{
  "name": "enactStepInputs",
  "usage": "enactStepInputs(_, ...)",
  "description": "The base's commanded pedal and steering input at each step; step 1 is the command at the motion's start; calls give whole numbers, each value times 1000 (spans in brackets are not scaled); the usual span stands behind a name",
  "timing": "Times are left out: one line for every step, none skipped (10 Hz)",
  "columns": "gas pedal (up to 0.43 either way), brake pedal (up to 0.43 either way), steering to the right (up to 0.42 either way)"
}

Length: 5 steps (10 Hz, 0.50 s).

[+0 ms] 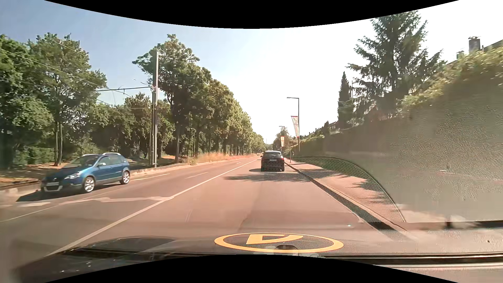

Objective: Follow the waypoints while adhering to traffic rules and regulations

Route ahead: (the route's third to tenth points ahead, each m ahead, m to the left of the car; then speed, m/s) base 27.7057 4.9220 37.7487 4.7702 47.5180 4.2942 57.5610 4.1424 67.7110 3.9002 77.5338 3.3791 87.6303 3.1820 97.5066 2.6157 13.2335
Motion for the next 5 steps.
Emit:
enactStepInputs(138,0,1)
enactStepInputs(138,0,1)
enactStepInputs(138,0,1)
enactStepInputs(118,0,1)
enactStepInputs(118,0,1)
